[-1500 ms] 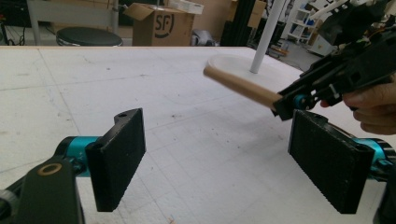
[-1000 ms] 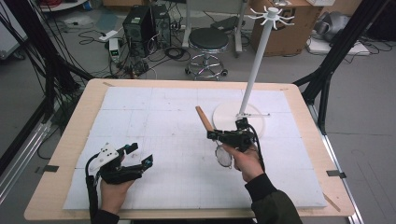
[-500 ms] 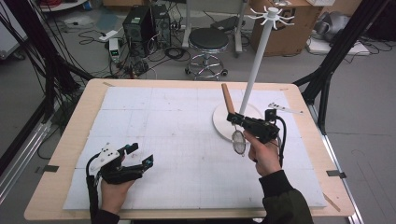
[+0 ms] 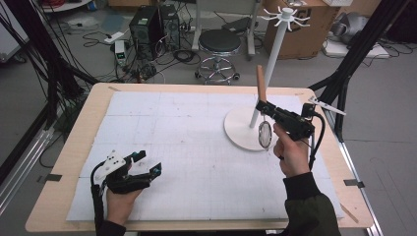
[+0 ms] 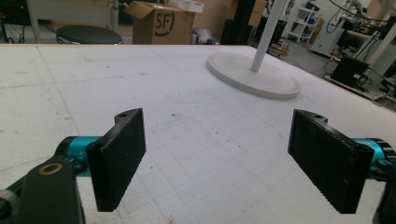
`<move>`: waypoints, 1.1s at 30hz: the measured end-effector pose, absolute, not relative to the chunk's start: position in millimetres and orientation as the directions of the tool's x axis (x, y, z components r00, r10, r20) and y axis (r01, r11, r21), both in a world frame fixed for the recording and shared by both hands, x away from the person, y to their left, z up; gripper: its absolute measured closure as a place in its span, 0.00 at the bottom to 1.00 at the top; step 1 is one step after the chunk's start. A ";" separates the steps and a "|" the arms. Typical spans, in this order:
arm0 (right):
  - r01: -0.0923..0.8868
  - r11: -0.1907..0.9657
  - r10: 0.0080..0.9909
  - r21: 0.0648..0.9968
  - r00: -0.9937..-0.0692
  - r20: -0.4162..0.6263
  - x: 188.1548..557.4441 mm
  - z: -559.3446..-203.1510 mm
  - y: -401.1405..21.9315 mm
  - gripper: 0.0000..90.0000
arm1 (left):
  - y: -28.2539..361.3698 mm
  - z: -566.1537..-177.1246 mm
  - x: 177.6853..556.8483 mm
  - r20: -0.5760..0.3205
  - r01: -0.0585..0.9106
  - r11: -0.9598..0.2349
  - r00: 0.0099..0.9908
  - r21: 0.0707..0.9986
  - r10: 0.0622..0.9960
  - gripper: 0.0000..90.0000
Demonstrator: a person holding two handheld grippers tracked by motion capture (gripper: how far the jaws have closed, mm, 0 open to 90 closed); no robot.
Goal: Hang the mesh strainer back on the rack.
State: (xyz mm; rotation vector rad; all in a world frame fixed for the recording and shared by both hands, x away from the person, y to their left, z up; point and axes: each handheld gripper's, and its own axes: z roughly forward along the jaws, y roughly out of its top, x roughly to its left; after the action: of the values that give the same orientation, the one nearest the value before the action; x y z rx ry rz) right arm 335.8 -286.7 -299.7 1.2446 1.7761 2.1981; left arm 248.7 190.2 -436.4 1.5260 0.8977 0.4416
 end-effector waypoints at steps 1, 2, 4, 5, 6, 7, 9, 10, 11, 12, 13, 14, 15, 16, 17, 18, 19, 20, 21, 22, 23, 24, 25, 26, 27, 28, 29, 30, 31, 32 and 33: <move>0.419 -0.346 0.501 0.839 -0.674 0.543 335.7 -297.5 -289.2 0.76 | 189.7 -435.9 248.2 -0.220 0.273 0.053 0.627 0.960 0.748 0.23; 0.409 -0.347 0.507 0.844 -0.675 0.536 336.4 -295.4 -292.0 0.76 | 188.9 -435.5 248.1 -0.220 0.271 0.055 0.630 0.961 0.745 0.23; 0.395 -0.362 0.513 0.844 -0.672 0.535 337.9 -290.6 -297.4 0.76 | 187.8 -436.2 249.1 -0.217 0.273 0.048 0.633 0.961 0.743 0.23; 0.390 -0.368 0.515 0.844 -0.670 0.535 338.8 -287.8 -300.1 0.76 | 187.9 -436.6 250.1 -0.216 0.277 0.043 0.633 0.960 0.743 0.23; 0.379 -0.367 0.529 0.850 -0.666 0.526 339.4 -284.7 -302.9 0.76 | 187.8 -437.2 251.1 -0.222 0.282 0.047 0.631 0.958 0.743 0.23; 0.371 -0.374 0.533 0.850 -0.664 0.524 340.7 -282.0 -305.5 0.76 | 188.2 -437.6 252.1 -0.224 0.285 0.047 0.631 0.957 0.743 0.23; 0.355 -0.396 0.536 0.847 -0.660 0.527 342.6 -276.6 -310.6 0.76 | 188.8 -438.0 253.5 -0.231 0.289 0.052 0.630 0.956 0.742 0.23; 0.352 -0.400 0.536 0.846 -0.659 0.527 343.8 -274.1 -313.5 0.76 | 188.8 -438.2 254.0 -0.234 0.289 0.056 0.630 0.956 0.740 0.23; 0.343 -0.409 0.536 0.845 -0.660 0.527 344.7 -271.8 -316.1 0.76 | 188.8 -438.2 254.5 -0.235 0.289 0.057 0.632 0.956 0.738 0.23; 0.336 -0.415 0.538 0.845 -0.659 0.526 345.7 -269.7 -318.3 0.76 | 188.8 -438.2 254.8 -0.236 0.289 0.057 0.633 0.956 0.738 0.23; 0.335 -0.414 0.539 0.847 -0.659 0.524 346.5 -268.1 -320.1 0.76 | 188.5 -438.2 255.1 -0.237 0.291 0.057 0.633 0.955 0.737 0.23; 0.327 -0.424 0.538 0.845 -0.659 0.525 347.4 -266.2 -322.5 0.76 | 187.8 -438.3 255.4 -0.243 0.292 0.064 0.633 0.954 0.735 0.23; 0.321 -0.424 0.542 0.847 -0.659 0.522 348.1 -264.8 -324.9 0.76 | 187.5 -438.5 255.6 -0.244 0.292 0.065 0.634 0.954 0.734 0.23; 0.319 -0.425 0.544 0.847 -0.658 0.521 348.6 -263.4 -326.9 0.76 | 187.6 -438.6 256.0 -0.239 0.291 0.060 0.635 0.955 0.735 0.23; 0.317 -0.432 0.544 0.844 -0.655 0.524 348.9 -262.5 -328.8 0.76 | 187.2 -438.5 256.2 -0.241 0.292 0.061 0.636 0.954 0.733 0.23; 0.312 -0.437 0.544 0.844 -0.655 0.524 349.2 -261.7 -331.0 0.76 | 187.0 -438.6 256.3 -0.243 0.293 0.062 0.637 0.954 0.732 0.23; 0.296 -0.433 0.555 0.851 -0.656 0.511 349.5 -260.8 -332.6 0.76 | 186.7 -438.7 256.6 -0.244 0.293 0.064 0.635 0.954 0.733 0.23; 0.293 -0.431 0.559 0.854 -0.656 0.507 349.6 -259.6 -333.5 0.76 | 186.6 -438.7 257.1 -0.243 0.291 0.065 0.635 0.955 0.733 0.23; 0.291 -0.429 0.558 0.855 -0.659 0.504 350.6 -258.9 -334.7 0.76 | 186.7 -438.6 257.2 -0.243 0.292 0.063 0.636 0.954 0.733 0.23; 0.290 -0.434 0.561 0.853 -0.654 0.507 350.6 -257.7 -335.6 0.76 | 186.6 -438.6 257.4 -0.243 0.292 0.064 0.636 0.954 0.733 0.23; 0.288 -0.437 0.558 0.852 -0.656 0.508 350.7 -256.4 -336.7 0.76 | 186.4 -438.7 257.7 -0.245 0.293 0.065 0.638 0.954 0.730 0.23; 0.282 -0.438 0.561 0.854 -0.656 0.505 350.6 -255.0 -338.0 0.76 | 186.0 -438.6 258.0 -0.248 0.294 0.066 0.637 0.953 0.730 0.23; 0.272 -0.443 0.564 0.854 -0.656 0.502 350.4 -253.7 -339.2 0.76 | 185.7 -438.8 258.1 -0.248 0.294 0.068 0.636 0.953 0.731 0.23; 0.267 -0.445 0.566 0.855 -0.656 0.499 350.6 -252.6 -340.6 0.76 | 185.5 -438.8 258.2 -0.248 0.294 0.067 0.636 0.953 0.731 0.23; 0.269 -0.449 0.567 0.852 -0.652 0.504 349.8 -250.9 -342.1 0.76 | 185.4 -438.8 258.2 -0.248 0.295 0.067 0.635 0.953 0.731 0.23; 0.266 -0.449 0.569 0.853 -0.651 0.503 349.8 -249.6 -343.7 0.76 | 185.5 -438.7 258.2 -0.248 0.294 0.067 0.636 0.953 0.730 0.23; 0.267 -0.444 0.571 0.855 -0.652 0.500 350.1 -248.2 -344.9 0.76 | 185.3 -438.7 258.3 -0.249 0.293 0.069 0.637 0.954 0.730 0.23; 0.269 -0.438 0.582 0.858 -0.643 0.499 349.6 -246.6 -346.0 0.76 | 185.1 -438.6 258.2 -0.248 0.294 0.068 0.636 0.953 0.731 0.23; 0.264 -0.434 0.586 0.861 -0.644 0.493 349.9 -245.3 -347.4 0.76 | 185.1 -438.6 258.3 -0.249 0.293 0.069 0.637 0.954 0.730 0.23; 0.261 -0.434 0.587 0.863 -0.645 0.490 349.4 -243.6 -348.7 0.76 | 185.1 -438.6 258.4 -0.249 0.293 0.070 0.637 0.954 0.729 0.23; 0.258 -0.438 0.589 0.861 -0.641 0.492 348.8 -241.8 -350.0 0.76 | 185.2 -438.5 258.6 -0.247 0.294 0.066 0.638 0.954 0.730 0.23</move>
State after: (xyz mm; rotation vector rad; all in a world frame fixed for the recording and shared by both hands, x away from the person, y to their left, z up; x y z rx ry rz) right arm 348.8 -350.0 -241.8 1.2000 1.5226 2.1816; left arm 258.6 185.2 -438.5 1.5191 0.8914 0.4050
